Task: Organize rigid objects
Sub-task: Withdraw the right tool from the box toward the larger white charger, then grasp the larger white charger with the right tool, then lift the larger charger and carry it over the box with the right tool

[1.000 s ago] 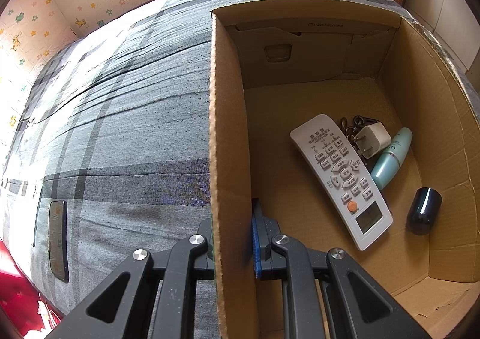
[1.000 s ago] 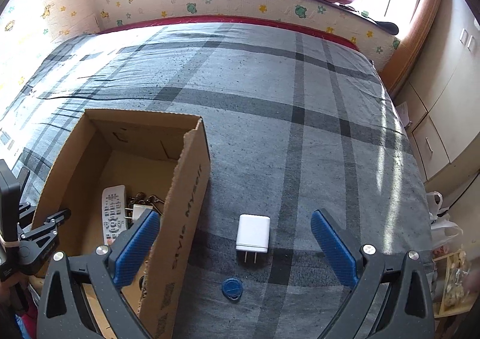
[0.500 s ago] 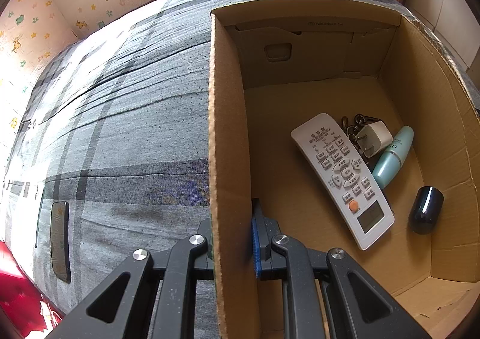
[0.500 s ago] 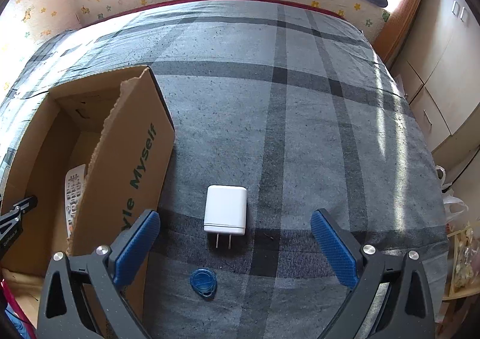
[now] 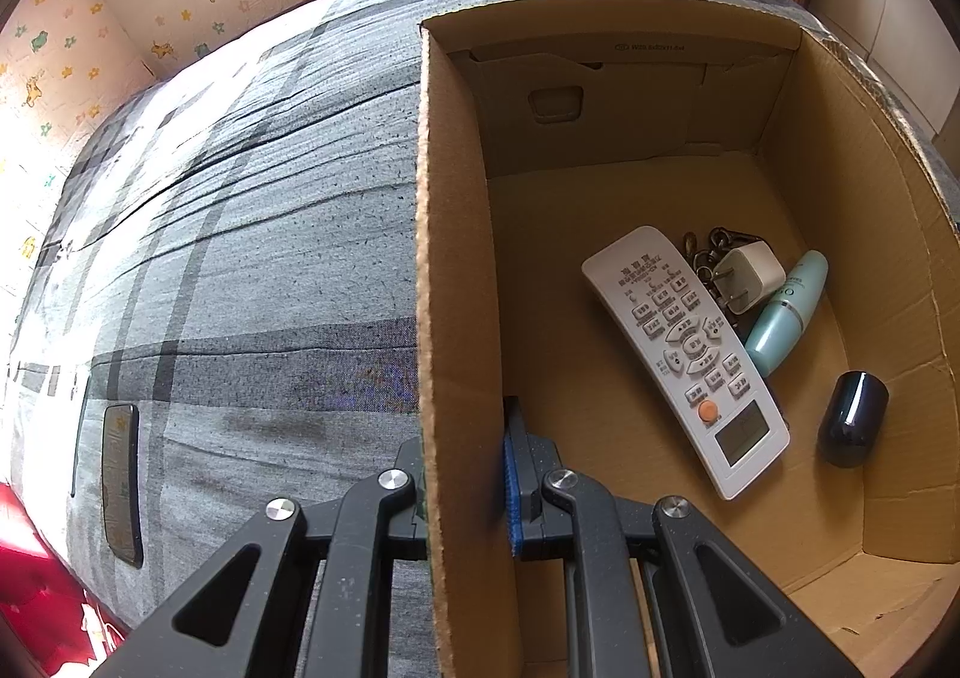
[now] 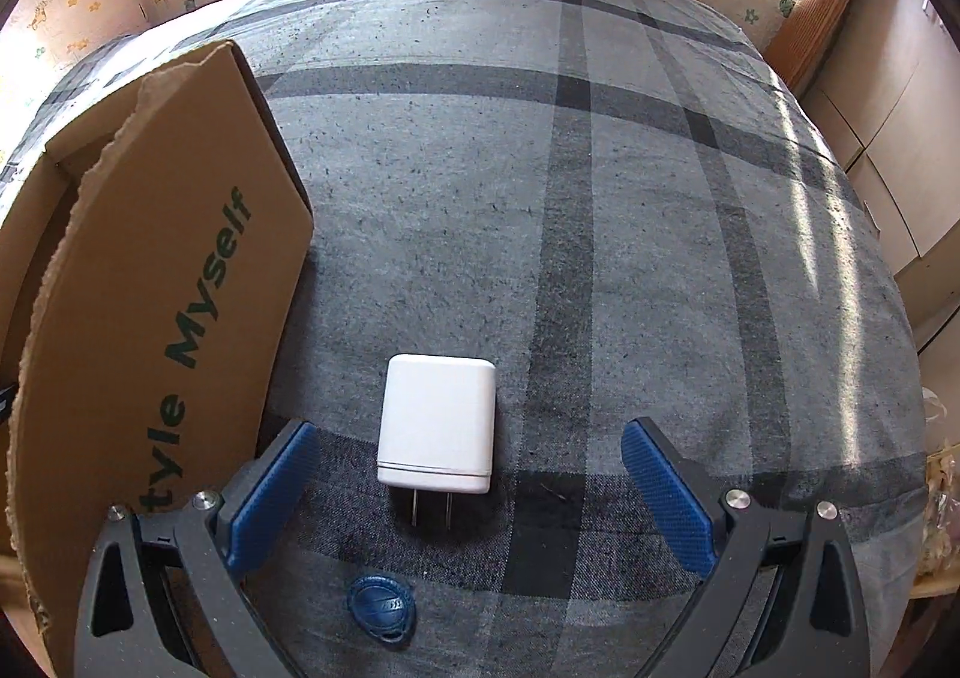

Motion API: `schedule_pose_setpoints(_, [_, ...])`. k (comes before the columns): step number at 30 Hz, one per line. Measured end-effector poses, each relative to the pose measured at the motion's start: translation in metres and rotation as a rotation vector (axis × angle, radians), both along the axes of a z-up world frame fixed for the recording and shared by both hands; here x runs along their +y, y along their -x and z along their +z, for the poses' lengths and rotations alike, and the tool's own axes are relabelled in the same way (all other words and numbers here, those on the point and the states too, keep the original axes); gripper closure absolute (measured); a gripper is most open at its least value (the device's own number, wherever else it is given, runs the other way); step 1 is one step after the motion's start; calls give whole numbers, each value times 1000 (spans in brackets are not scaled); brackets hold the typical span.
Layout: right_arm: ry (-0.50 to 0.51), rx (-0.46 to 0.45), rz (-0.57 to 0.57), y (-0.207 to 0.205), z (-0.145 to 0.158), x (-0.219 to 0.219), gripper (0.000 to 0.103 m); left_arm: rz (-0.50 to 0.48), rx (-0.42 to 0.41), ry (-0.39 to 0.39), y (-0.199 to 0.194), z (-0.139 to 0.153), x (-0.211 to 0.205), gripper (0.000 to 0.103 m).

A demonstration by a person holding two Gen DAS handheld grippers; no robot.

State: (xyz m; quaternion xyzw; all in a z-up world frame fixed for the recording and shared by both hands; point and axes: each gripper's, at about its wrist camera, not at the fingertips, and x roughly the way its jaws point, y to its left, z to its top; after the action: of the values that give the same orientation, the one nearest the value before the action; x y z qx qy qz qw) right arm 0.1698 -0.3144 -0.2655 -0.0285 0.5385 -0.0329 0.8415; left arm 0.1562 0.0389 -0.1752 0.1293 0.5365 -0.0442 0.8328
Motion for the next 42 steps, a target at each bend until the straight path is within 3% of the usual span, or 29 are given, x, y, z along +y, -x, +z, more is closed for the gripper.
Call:
schedule_pose_setpoints(14, [-11, 15, -16, -12, -23, -2, 1, -1, 1, -8, 0, -1, -4, 88])
schedule_pose_setpoints(17, [-21, 14, -17, -12, -23, -3, 6, -2, 0, -12, 0, -2, -5, 88])
schedule_pose_setpoints(20, [-44, 33, -24, -13, -23, -4, 38, -2, 0, -12, 0, -2, -5, 88])
schedule_pose_setpoints(21, [-60, 42, -20, -13, -23, -4, 55, -1, 1, -11, 0, -2, -5, 88])
schedule_pose_setpoints(22, [-60, 49, -19, -13, -23, -3, 57, -2, 0, -12, 0, -2, -5, 88])
schedule_pose_setpoints(30, [-24, 49, -28, -5, -11, 2, 57, -3, 0, -9, 1, -2, -5, 88])
schedule_pose_setpoints(42, [-22, -2, -16, 15, 45, 16, 57, -4, -6, -6, 2, -2, -4, 88])
